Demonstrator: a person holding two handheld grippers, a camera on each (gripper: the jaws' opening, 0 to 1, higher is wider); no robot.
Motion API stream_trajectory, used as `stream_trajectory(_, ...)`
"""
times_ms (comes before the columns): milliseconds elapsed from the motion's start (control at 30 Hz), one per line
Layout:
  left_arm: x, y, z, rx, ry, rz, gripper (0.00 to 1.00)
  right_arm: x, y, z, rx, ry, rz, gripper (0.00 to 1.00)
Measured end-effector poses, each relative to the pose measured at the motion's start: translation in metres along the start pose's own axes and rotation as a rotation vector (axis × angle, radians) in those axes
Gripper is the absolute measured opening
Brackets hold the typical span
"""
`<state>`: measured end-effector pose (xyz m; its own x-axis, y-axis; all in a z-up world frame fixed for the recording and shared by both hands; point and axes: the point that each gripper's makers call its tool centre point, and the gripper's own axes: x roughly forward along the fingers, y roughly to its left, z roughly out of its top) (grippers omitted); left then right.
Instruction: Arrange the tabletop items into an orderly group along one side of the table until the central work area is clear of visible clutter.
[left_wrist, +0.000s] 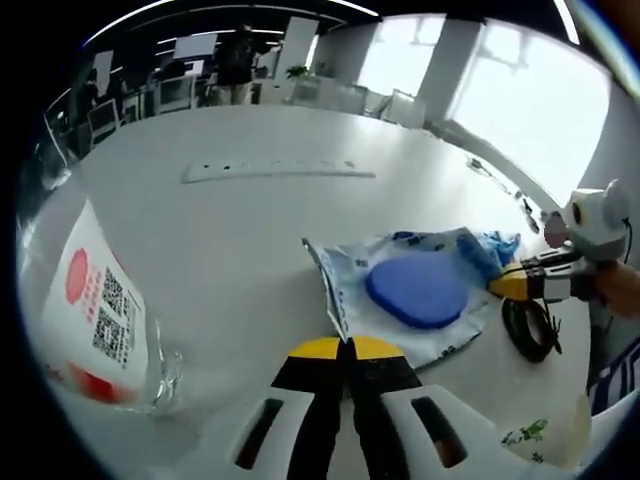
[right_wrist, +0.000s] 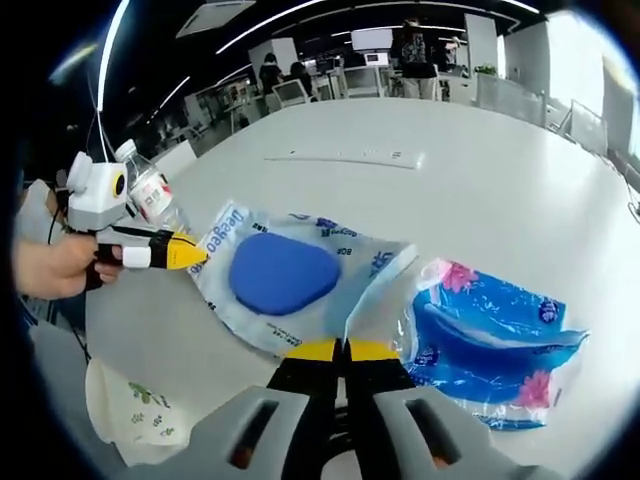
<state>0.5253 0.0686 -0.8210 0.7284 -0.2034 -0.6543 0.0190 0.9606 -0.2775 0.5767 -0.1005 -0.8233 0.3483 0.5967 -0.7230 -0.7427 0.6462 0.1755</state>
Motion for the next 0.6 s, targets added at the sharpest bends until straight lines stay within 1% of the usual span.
stream_trajectory(167,-0.0001,0.0004,-0.0002,-0.004,0.005,0.005,0.0,0.0003,-0.002,0.0003,-0.011,0.003,-0.008,0.0)
stream_trajectory(233,-0.0006,0.0024,-0.0002,-0.005,0.006,0.016,0.01,0.0001,-0.0031,0.0005,-0.016,0.001,-0.013,0.01)
stream_trajectory(300,-0.0015,0.0039,0.0002,-0.033,-0.002,0.018,0.03,-0.0004,-0.0032,0.001,-0.019,-0.002,-0.012,0.02)
stream_trajectory(367,-0.0021,0.0047,0.0001,-0.075,-0.007,0.015,0.07,-0.0015,-0.0045,0.0017,-0.025,-0.007,-0.012,0.04)
stream_trajectory(433,-0.0023,0.0049,-0.0009,-0.068,-0.002,0.02,0.12,-0.0026,-0.005,0.0022,-0.026,-0.01,-0.012,0.05)
stream_trajectory(500,-0.0026,0.0045,-0.0036,-0.051,0.012,0.025,0.19,-0.0038,-0.0018,0.0035,-0.037,-0.016,-0.001,0.09)
stream_trajectory(533,-0.0031,0.0036,-0.0037,-0.052,0.01,0.022,0.21,-0.0044,0.0001,0.0045,-0.044,-0.025,0.005,0.12)
stream_trajectory(600,-0.0044,0.0019,-0.0029,-0.063,0.001,0.016,0.23,-0.0049,0.0006,0.0044,-0.046,-0.026,0.004,0.15)
